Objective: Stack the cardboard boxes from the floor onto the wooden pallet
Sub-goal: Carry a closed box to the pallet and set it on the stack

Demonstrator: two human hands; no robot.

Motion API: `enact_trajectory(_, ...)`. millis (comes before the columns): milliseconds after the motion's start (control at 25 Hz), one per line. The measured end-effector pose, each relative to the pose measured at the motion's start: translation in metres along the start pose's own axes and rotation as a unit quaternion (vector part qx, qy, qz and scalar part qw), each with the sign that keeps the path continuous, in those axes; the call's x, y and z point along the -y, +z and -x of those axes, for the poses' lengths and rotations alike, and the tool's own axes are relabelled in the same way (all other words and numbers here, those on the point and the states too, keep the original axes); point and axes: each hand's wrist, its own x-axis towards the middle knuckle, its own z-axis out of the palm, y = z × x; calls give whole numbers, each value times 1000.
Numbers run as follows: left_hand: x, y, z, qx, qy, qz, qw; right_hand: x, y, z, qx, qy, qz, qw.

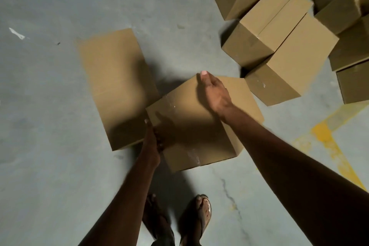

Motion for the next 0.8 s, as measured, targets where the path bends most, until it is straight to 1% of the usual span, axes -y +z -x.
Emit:
enact_trajectory(80,4,4,6,14,-13,-24,1000,-2,-13,4,-21,12,-22,999)
enact_trajectory(160,4,12,19,31,-50,-74,996,-10,-37,12,-40,15,-23,999)
enact_trajectory(280,-3,26,20,43,-95,-163,981,-34,-75,28,-54,49,-18,997)
enact_trajectory(400,-13,52,20,94,-119,-233,960,-62,-115,43,-91,122,-134,979)
enact_trajectory(480,-15,68,23,123,-136,-291,939,-82,-140,56,-45,199,-181,962)
enact_trajectory(560,-15,80,22,161,-166,-323,918,-108,-159,70,-5,267,-156,951)
enact_trajectory(640,-11,92,18,201,-186,-331,903,-132,-173,78,-9,294,-154,943)
enact_trajectory(720,0,113,15,225,-186,-347,891,-159,-185,69,0,307,-158,938)
enact_trajectory(800,15,139,18,222,-178,-371,884,-179,-194,57,51,320,-149,934)
